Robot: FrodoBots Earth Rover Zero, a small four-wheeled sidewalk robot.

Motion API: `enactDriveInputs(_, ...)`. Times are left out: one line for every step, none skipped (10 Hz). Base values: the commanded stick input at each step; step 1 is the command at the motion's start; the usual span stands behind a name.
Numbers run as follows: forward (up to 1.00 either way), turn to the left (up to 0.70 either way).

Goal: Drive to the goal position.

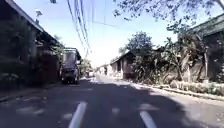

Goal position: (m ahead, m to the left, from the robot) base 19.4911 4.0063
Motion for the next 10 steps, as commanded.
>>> enactDriveInputs(0.85,0.00)
enactDriveInputs(0.85,0.00)
enactDriveInputs(0.85,0.00)
enactDriveInputs(0.85,0.00)
enactDriveInputs(0.85,0.00)
enactDriveInputs(0.85,0.00)
enactDriveInputs(0.85,0.00)
enactDriveInputs(0.85,0.00)
enactDriveInputs(0.85,0.00)
enactDriveInputs(0.85,0.00)
